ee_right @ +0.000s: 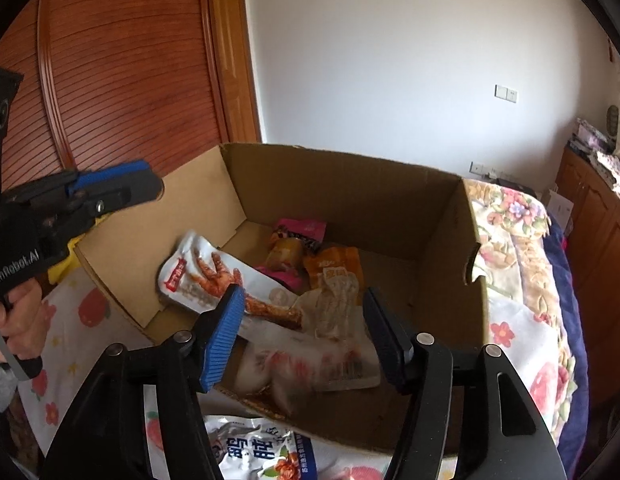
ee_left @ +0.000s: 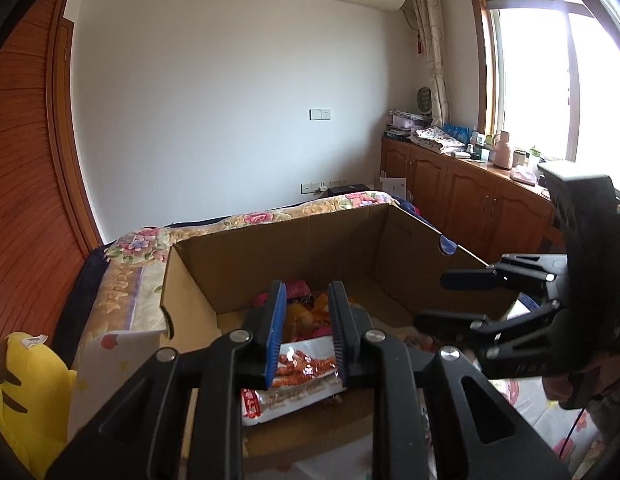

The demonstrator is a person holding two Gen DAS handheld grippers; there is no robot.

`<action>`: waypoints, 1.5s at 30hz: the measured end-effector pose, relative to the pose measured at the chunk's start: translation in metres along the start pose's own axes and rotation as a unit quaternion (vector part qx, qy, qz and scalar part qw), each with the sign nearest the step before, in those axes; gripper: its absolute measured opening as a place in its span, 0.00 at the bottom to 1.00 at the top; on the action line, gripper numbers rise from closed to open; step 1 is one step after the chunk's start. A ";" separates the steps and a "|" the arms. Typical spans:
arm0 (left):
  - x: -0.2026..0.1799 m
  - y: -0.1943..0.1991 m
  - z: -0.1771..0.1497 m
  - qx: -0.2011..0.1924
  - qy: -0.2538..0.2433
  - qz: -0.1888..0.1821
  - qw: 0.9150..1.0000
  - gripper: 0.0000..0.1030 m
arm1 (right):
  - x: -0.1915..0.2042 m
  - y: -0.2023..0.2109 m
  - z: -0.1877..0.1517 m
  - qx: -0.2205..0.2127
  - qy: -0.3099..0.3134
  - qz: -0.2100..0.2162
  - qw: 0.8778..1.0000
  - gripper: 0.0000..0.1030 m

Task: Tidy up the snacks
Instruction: 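Open both tools to drop the white packets into the box, then move both tools back to the remaining pouches on the bedspread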

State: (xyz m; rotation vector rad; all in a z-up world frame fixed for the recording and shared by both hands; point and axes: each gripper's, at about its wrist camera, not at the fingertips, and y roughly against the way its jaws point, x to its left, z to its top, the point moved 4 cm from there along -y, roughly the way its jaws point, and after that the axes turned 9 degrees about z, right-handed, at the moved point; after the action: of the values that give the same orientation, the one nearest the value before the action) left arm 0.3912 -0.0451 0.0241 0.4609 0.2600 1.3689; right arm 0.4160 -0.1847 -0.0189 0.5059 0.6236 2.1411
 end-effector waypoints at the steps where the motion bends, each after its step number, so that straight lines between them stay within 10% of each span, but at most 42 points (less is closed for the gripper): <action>1: 0.000 0.003 0.000 -0.001 -0.001 0.001 1.000 0.21 | 0.000 0.004 0.000 -0.002 -0.003 0.001 1.000 0.61; 19: -0.010 0.074 -0.053 0.016 -0.006 -0.010 1.000 0.33 | 0.035 0.097 -0.044 -0.010 -0.006 -0.019 1.000 0.61; 45: -0.020 0.078 -0.154 0.092 0.011 -0.032 0.995 0.35 | 0.055 -0.009 -0.103 0.091 0.017 -0.005 0.996 0.67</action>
State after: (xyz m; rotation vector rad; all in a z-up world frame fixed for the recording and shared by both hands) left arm 0.2518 -0.0288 -0.0777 0.5870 0.4174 1.2941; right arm 0.3334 -0.1617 -0.0984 0.5633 0.8435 2.0980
